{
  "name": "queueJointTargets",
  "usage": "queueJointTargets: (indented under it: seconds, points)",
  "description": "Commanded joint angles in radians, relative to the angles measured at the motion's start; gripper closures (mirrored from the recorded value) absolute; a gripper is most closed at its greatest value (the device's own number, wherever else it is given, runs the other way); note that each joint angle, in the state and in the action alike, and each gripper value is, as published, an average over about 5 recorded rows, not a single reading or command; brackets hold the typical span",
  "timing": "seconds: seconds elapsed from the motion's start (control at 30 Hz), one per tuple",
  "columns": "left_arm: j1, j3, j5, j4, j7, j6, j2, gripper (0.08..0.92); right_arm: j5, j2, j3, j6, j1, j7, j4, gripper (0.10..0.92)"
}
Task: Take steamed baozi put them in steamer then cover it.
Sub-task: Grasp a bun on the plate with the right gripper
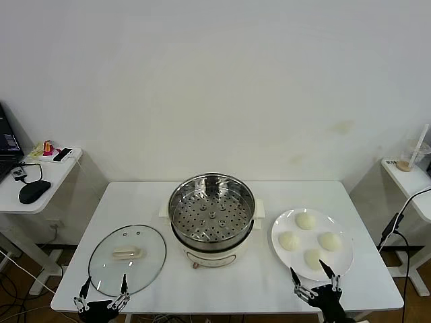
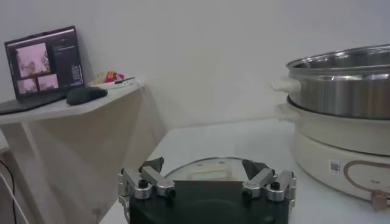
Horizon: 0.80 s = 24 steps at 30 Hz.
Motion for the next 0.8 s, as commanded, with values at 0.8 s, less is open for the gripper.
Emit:
queueJointTargets:
  seconds: [0.8]
  points:
    - [0.012, -0.069, 0.115, -0.082, 0.097, 0.034, -0.026, 0.177, -0.637, -0.695, -0.292, -0.263, 0.912, -0.628, -0.461, 0.203]
